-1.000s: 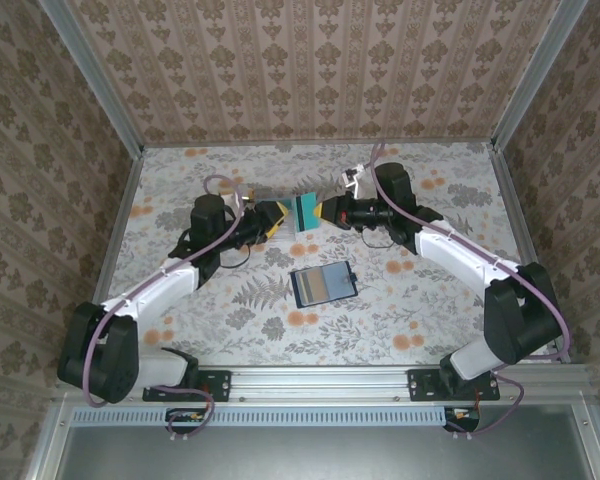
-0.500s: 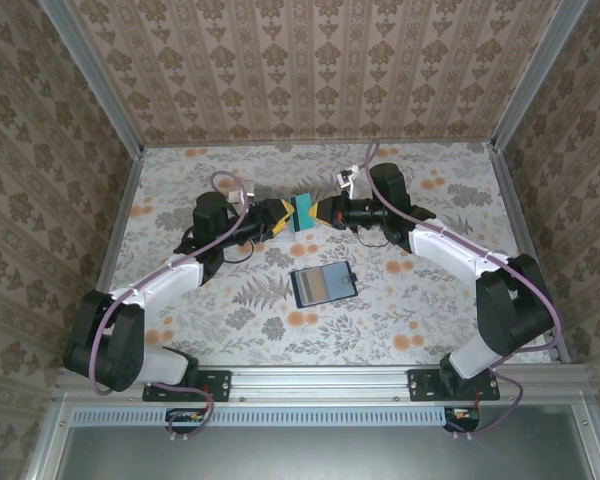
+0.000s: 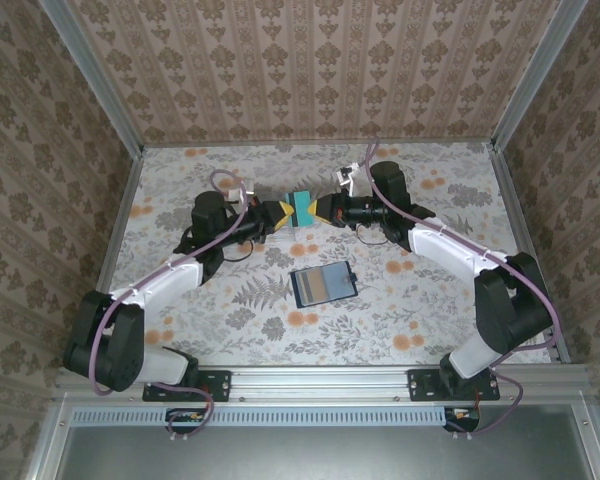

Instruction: Take the credit cards out of the card holder

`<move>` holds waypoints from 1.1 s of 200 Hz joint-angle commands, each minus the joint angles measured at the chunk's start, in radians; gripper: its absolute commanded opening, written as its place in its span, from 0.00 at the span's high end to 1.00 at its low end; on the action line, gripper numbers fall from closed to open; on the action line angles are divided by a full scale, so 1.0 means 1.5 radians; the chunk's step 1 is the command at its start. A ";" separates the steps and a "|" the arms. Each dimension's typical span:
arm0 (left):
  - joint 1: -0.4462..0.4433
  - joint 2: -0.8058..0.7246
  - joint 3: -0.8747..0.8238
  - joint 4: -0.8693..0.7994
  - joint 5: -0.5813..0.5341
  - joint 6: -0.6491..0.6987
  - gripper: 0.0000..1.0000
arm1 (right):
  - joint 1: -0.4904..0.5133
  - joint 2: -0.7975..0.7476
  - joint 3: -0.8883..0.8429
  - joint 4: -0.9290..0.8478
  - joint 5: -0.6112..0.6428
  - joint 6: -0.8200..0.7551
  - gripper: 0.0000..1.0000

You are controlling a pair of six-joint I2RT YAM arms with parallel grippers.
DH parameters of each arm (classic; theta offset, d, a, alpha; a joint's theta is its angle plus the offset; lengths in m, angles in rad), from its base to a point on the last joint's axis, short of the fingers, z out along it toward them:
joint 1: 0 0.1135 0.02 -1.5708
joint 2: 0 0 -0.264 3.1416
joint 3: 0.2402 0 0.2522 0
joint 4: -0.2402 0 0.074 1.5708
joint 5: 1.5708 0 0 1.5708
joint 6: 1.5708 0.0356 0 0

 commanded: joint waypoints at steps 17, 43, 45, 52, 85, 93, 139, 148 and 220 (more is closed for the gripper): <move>-0.002 -0.025 0.026 -0.011 0.023 0.029 1.00 | 0.002 0.009 0.011 -0.018 -0.011 -0.021 0.45; 0.014 -0.045 0.045 -0.108 0.027 0.095 1.00 | -0.008 -0.012 0.015 -0.073 0.007 -0.060 0.08; 0.014 -0.048 0.048 -0.121 0.027 0.105 1.00 | -0.010 -0.014 0.015 -0.078 0.008 -0.064 0.03; 0.020 -0.054 0.062 -0.176 0.024 0.144 1.00 | -0.013 -0.022 0.014 -0.092 0.014 -0.074 0.00; 0.023 -0.056 0.203 -0.547 -0.047 0.455 1.00 | -0.028 -0.054 0.005 -0.148 0.040 -0.118 0.00; 0.024 -0.050 0.228 -0.595 -0.084 0.514 1.00 | -0.031 -0.063 0.001 -0.156 0.048 -0.126 0.00; 0.025 -0.029 0.281 -0.636 -0.233 0.790 1.00 | -0.047 -0.101 0.005 -0.232 0.076 -0.174 0.00; 0.025 -0.027 0.282 -0.626 -0.239 0.867 1.00 | -0.051 -0.109 0.006 -0.246 0.079 -0.182 0.00; -0.003 0.049 0.317 -0.634 -0.331 1.332 1.00 | -0.091 -0.178 0.003 -0.301 0.101 -0.199 0.00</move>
